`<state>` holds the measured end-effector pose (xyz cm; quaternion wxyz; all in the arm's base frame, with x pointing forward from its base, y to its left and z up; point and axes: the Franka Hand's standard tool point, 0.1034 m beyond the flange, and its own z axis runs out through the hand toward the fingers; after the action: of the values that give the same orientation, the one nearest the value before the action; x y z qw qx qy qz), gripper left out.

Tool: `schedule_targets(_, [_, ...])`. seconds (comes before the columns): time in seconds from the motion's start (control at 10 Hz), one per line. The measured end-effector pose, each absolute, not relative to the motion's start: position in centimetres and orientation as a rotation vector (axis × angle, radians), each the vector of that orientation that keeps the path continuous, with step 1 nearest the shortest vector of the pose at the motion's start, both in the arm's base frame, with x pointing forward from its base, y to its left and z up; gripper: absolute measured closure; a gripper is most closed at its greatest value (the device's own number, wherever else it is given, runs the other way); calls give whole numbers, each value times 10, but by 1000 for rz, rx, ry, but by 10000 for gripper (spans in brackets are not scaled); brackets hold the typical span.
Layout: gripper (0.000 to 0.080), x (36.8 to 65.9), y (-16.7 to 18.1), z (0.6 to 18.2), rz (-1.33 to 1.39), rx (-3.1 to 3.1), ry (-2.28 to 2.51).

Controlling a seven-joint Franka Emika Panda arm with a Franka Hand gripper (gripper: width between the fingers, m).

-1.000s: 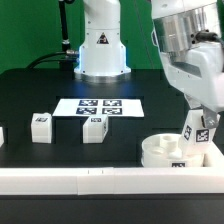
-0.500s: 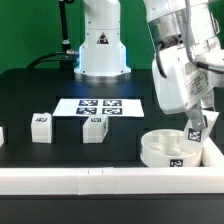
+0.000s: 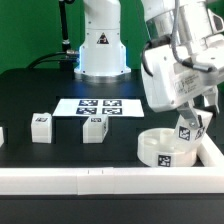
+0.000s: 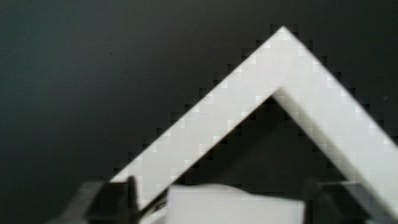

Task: Assemble stool

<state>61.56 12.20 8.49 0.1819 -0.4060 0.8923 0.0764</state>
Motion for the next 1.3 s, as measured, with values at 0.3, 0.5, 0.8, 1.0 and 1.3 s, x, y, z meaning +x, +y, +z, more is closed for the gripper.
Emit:
schedule_targets(0.3, [164,604,103,117,153,-1293,2420])
schedule_targets(0.5, [152,597,71,125,121,-1350,2390])
schedule_targets(0.8, [151,596,79,122,125,-1373,2382])
schedule_targets(1.0, [151,591,72,116,112,-1524,2306])
schedule_targets(1.3, [151,589,36,117,85,-1619,2247])
